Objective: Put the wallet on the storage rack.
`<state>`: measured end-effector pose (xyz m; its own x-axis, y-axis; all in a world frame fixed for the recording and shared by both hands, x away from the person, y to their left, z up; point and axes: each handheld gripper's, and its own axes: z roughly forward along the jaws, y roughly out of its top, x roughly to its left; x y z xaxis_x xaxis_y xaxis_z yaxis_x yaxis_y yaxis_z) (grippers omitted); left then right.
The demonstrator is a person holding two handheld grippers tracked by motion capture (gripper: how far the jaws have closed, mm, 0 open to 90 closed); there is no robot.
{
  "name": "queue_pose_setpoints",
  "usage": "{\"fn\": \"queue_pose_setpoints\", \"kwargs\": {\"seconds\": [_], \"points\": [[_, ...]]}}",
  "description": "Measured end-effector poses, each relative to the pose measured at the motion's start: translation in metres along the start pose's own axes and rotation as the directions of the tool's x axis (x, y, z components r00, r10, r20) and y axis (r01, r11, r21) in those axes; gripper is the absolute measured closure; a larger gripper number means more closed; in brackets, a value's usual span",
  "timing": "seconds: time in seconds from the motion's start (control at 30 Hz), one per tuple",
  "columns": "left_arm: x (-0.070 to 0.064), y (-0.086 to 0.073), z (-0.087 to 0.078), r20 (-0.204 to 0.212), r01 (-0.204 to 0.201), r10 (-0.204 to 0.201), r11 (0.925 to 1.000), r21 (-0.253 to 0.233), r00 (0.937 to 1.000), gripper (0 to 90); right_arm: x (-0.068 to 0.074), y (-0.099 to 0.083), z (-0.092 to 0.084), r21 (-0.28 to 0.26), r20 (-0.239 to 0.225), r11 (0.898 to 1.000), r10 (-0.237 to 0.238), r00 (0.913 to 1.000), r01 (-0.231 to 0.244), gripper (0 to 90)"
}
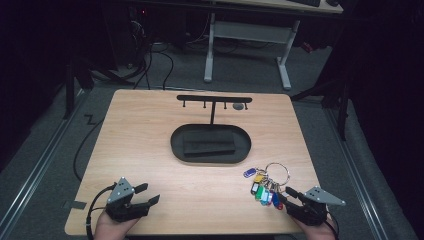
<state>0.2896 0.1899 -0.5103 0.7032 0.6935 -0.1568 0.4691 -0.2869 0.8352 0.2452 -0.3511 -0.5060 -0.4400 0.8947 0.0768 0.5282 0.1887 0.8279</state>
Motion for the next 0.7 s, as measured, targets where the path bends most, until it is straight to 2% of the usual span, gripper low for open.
{"fn": "queue_pose_setpoints", "kwargs": {"seconds": [0.07, 0.1, 0.13, 0.17, 0.23, 0.3, 0.33, 0.4, 0.47, 0.5, 0.53, 0.57, 0.6, 0.63, 0.67, 0.7], "points": [[-0.004, -0.002, 0.001, 0.024, 0.001, -0.001, 1.0000, -0.005, 0.9997, 37.2, 0.001, 0.002, -0.001, 0.009, 0.015, 1.000, -0.010, 0.9998, 0.010, 56.6], [-0.010, -0.003, 0.001, 0.020, -0.035, 0.035, 0.9994, 0.003, 0.9992, 37.3, 0.003, 0.005, 0.000, 0.046, 0.064, 0.997, -0.057, 0.9963, 0.054, 57.1], [-0.010, -0.003, 0.001, 0.020, -0.035, 0.035, 0.9994, 0.003, 0.9992, 37.1, 0.003, 0.005, 0.000, 0.046, 0.064, 0.997, -0.057, 0.9963, 0.054, 57.1], [-0.014, -0.002, 0.001, 0.022, -0.067, 0.067, 0.9977, 0.004, 0.9975, 36.8, 0.004, 0.009, 0.003, 0.086, 0.076, 0.994, -0.077, 0.9942, 0.070, 57.0], [-0.014, -0.002, 0.001, 0.028, -0.070, 0.070, 0.9975, 0.004, 0.9972, 36.7, 0.004, 0.011, 0.004, 0.103, 0.077, 0.992, -0.081, 0.9938, 0.073, 57.0], [-0.015, -0.005, 0.000, 0.055, -0.065, 0.064, 0.9977, 0.017, 0.9964, 36.8, 0.005, 0.017, 0.008, 0.171, 0.075, 0.980, -0.115, 0.9906, 0.101, 56.6], [-0.015, -0.005, 0.000, 0.055, -0.065, 0.064, 0.9977, 0.017, 0.9964, 36.9, 0.005, 0.017, 0.008, 0.171, 0.075, 0.980, -0.115, 0.9906, 0.101, 56.6], [-0.017, -0.009, -0.001, 0.059, -0.074, 0.073, 0.9968, 0.028, 0.9956, 37.1, 0.005, 0.026, 0.008, 0.220, 0.066, 0.969, -0.133, 0.9890, 0.115, 55.2], [-0.019, -0.010, -0.003, 0.059, -0.101, 0.099, 0.9944, 0.033, 0.9934, 37.1, 0.004, 0.033, 0.007, 0.256, 0.066, 0.960, -0.135, 0.9887, 0.114, 55.0], [-0.019, -0.010, -0.003, 0.059, -0.101, 0.099, 0.9944, 0.033, 0.9934, 37.0, 0.004, 0.033, 0.007, 0.256, 0.066, 0.960, -0.135, 0.9887, 0.114, 55.0], [-0.020, -0.009, -0.004, 0.055, -0.112, 0.110, 0.9932, 0.032, 0.9924, 37.0, 0.002, 0.037, 0.007, 0.279, 0.065, 0.954, -0.133, 0.9889, 0.110, 54.9], [-0.021, -0.010, -0.004, 0.057, -0.119, 0.117, 0.9923, 0.034, 0.9915, 37.0, -0.003, 0.045, 0.010, 0.332, 0.064, 0.937, -0.141, 0.9880, 0.112, 54.0], [-0.021, -0.010, -0.003, 0.064, -0.122, 0.119, 0.9917, 0.040, 0.9908, 37.0, -0.005, 0.049, 0.012, 0.362, 0.067, 0.926, -0.143, 0.9875, 0.110, 52.3], [-0.021, -0.010, -0.003, 0.064, -0.122, 0.119, 0.9917, 0.040, 0.9908, 37.0, -0.005, 0.049, 0.012, 0.362, 0.067, 0.926, -0.143, 0.9875, 0.110, 52.3], [-0.021, -0.010, -0.002, 0.066, -0.127, 0.124, 0.9909, 0.045, 0.9901, 37.0, -0.008, 0.053, 0.016, 0.385, 0.071, 0.917, -0.144, 0.9870, 0.106, 51.2], [-0.023, -0.010, -0.001, 0.066, -0.144, 0.140, 0.9881, 0.055, 0.9879, 37.0, -0.013, 0.059, 0.022, 0.428, 0.083, 0.899, -0.142, 0.9864, 0.093, 51.0]]}}
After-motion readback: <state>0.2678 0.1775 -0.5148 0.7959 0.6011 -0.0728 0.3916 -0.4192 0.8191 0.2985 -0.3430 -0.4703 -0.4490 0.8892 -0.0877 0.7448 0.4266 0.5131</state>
